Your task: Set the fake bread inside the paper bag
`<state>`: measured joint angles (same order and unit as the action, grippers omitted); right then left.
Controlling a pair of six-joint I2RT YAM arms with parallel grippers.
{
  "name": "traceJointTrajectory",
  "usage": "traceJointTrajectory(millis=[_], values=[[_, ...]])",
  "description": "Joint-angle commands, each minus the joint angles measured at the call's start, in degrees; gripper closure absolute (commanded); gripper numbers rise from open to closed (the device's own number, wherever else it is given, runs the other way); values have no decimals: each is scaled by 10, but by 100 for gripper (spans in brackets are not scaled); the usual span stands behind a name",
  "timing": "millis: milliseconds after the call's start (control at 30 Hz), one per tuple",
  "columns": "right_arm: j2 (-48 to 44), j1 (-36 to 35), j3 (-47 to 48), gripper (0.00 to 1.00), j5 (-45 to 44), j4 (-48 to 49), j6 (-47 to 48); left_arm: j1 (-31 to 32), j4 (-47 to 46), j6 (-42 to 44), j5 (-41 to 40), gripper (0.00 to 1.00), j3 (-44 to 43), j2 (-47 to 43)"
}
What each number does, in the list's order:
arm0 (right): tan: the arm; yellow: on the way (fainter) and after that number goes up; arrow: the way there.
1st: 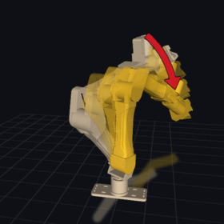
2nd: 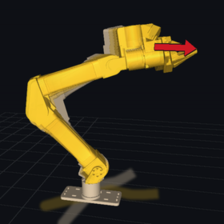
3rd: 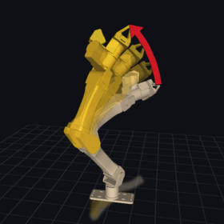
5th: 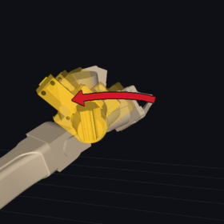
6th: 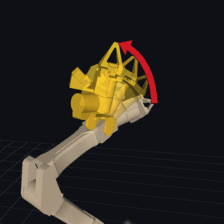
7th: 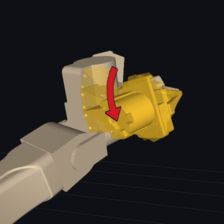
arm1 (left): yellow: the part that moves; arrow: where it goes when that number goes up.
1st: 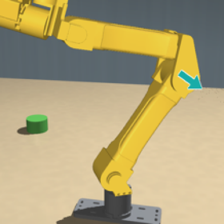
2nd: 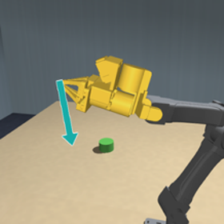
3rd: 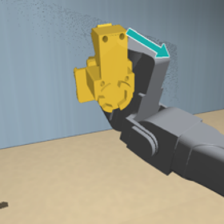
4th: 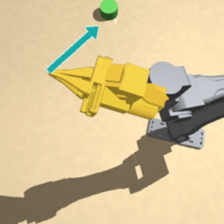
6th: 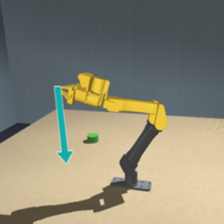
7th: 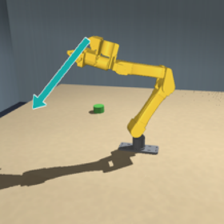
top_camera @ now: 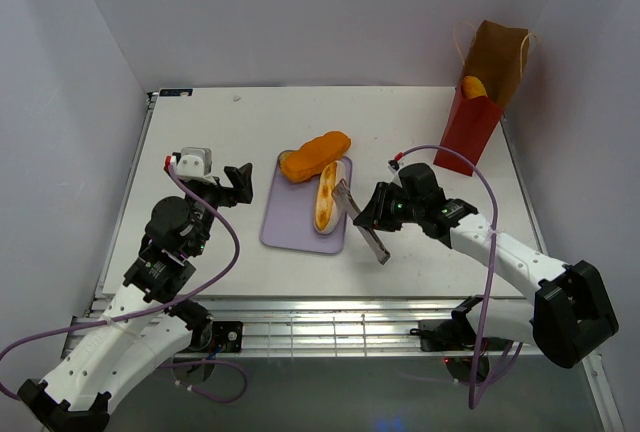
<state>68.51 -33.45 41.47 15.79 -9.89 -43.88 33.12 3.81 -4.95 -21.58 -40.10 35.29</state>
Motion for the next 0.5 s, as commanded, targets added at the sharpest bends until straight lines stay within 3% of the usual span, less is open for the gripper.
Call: traceJointTrajectory(millis=[0,467], values=[[-15,-2,33,83,-2,-21,33,3,-10,0,7,2,2,-7],[-29,-2,87,83,5,-94,107,3,-10,0,8,2,2,-4]])
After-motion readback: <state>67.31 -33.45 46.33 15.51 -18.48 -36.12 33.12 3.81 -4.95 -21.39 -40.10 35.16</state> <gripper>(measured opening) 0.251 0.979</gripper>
